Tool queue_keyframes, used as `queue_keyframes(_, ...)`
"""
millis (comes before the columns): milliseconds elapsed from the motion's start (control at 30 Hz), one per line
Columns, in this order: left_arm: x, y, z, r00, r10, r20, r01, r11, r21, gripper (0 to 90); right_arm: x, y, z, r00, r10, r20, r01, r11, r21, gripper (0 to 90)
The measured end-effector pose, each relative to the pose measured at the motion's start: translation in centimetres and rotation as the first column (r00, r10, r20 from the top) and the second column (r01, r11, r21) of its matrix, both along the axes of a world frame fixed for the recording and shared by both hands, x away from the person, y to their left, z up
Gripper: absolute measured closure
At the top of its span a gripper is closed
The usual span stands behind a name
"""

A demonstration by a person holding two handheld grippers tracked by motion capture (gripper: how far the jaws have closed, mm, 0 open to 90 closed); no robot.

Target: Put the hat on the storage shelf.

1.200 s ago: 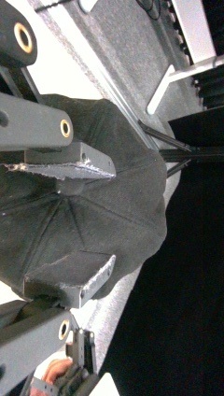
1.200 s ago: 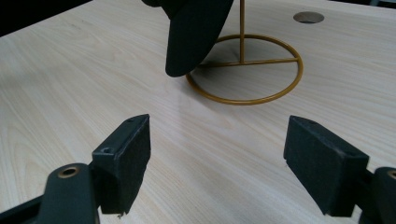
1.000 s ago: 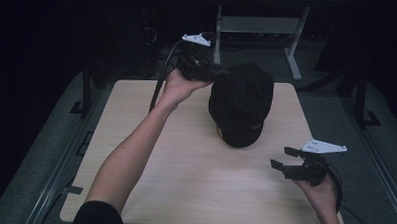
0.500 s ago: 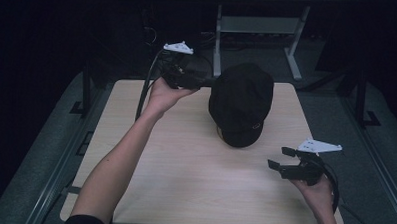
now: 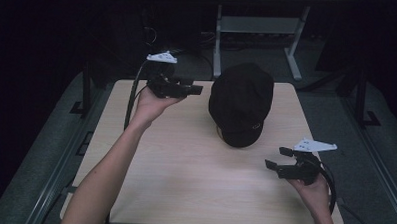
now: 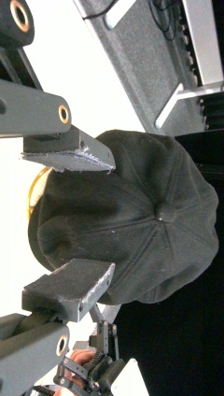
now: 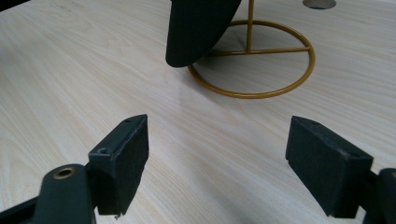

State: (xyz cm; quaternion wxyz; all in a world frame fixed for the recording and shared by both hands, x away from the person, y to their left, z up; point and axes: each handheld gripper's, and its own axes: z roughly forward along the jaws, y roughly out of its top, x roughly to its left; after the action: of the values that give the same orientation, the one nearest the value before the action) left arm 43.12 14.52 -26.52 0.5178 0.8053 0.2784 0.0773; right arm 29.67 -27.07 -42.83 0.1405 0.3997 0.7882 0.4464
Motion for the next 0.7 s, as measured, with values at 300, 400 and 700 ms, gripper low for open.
queue_keyframes(300, -0.7, 1.2, -1.1, 0.9999, 0.011, -0.011, -0.011, 0.9997, -0.022, 42.0, 0.0, 0.0, 0.0, 1.0000, -0.009, 0.002, 0.009, 1.000, -0.005, 20.9)
queue_keyframes(400, -1.1, 1.4, -1.7, 0.9998, 0.012, -0.016, -0.012, 0.9998, -0.016, 41.0, 0.0, -0.1, 0.0, 0.9999, -0.014, 0.003, 0.014, 1.000, -0.006, 20.8)
queue_keyframes(700, -2.3, 2.4, -2.9, 0.9994, 0.025, -0.024, -0.025, 0.9996, -0.016, 38.6, 0.1, 0.0, 0.0, 0.9998, -0.018, -0.002, 0.018, 1.000, -0.009, 20.8)
